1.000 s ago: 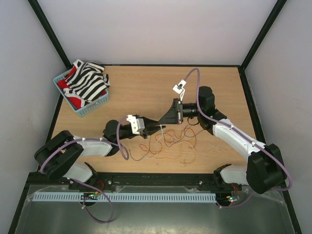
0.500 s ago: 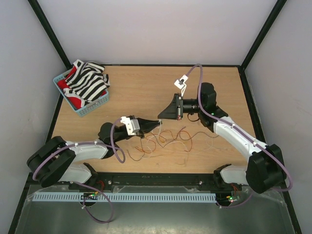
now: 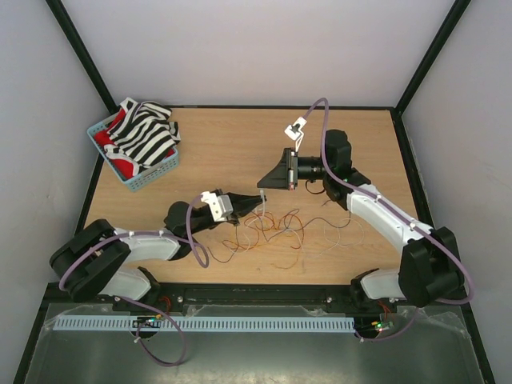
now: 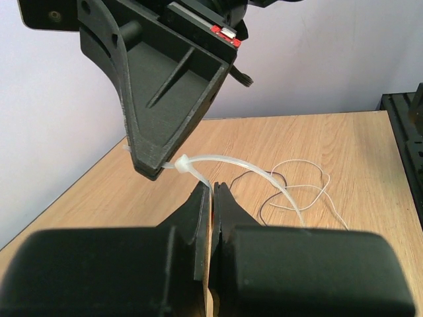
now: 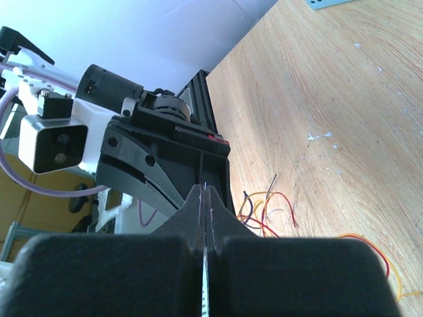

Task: Zip-tie the wires
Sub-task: Tie the cable at the center of the board.

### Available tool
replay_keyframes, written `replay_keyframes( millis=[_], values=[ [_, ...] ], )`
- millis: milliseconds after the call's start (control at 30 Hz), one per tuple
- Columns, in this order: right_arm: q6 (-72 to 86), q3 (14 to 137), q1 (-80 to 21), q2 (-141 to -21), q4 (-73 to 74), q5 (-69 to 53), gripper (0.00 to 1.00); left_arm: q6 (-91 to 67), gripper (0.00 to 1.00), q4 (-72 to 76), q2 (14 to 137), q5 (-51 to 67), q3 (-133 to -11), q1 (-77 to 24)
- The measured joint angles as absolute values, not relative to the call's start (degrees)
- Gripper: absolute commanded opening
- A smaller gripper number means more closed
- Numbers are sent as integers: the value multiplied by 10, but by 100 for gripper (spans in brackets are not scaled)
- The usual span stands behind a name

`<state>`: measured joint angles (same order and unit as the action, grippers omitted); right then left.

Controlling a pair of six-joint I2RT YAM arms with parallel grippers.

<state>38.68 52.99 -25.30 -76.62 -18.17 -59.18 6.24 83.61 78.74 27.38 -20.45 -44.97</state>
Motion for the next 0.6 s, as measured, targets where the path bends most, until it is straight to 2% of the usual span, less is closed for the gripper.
replay_keyframes(
  millis=[333,467,600],
  values=[
    [392,530,-243,-777,-187,-593,0,73,0,837,800,261,-204,-460],
    [399,517,-241,-762,-195,-592,0,67,18,839,811,263,-204,-459],
    [406,496,-237,-743,-210,-596,0,59,28,836,820,275,-204,-460]
  ],
)
